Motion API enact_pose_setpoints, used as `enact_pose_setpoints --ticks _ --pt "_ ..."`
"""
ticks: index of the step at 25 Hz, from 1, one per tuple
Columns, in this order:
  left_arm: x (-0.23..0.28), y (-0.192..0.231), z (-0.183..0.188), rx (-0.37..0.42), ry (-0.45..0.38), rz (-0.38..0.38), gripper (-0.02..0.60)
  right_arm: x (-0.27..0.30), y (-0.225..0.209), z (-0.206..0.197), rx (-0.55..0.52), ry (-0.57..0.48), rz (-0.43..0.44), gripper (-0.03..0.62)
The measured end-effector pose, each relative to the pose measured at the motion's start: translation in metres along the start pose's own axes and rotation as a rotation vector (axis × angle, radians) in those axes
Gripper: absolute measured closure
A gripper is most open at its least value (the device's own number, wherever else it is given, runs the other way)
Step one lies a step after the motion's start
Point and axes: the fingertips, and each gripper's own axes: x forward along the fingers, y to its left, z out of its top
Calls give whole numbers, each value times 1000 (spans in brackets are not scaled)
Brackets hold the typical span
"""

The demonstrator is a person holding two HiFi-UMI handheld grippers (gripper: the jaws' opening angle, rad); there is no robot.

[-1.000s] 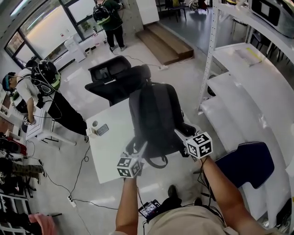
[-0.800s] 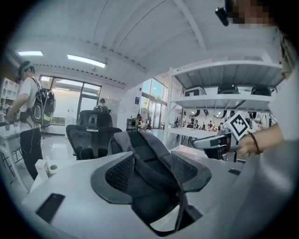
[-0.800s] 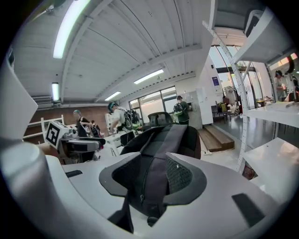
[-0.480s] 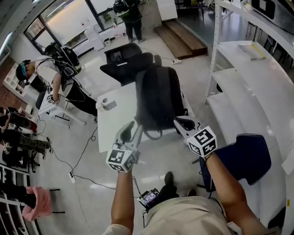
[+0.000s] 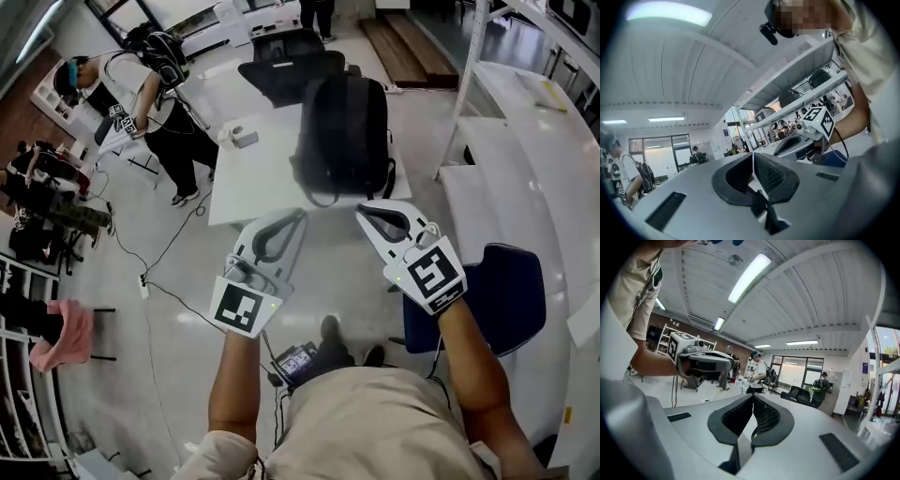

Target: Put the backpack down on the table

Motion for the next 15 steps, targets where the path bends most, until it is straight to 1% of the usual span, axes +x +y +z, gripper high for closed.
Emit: enact_pose_setpoints --ticks 3,6,9,12,15 --pt "-27 -6 14 13 3 24 560 -10 20 17 -37 -11 7 568" --pt "-51 -5 17 29 10 45 560 -15 35 29 -49 -17 9 569" --pt "-73 -6 15 37 22 53 560 -20 52 38 -66 -34 18 569" --pt "-93 -4 8 67 52 53 560 -19 68 45 -46 -21 17 569" --pt "-107 3 0 61 66 53 560 -12 79 47 -85 -2 10 569"
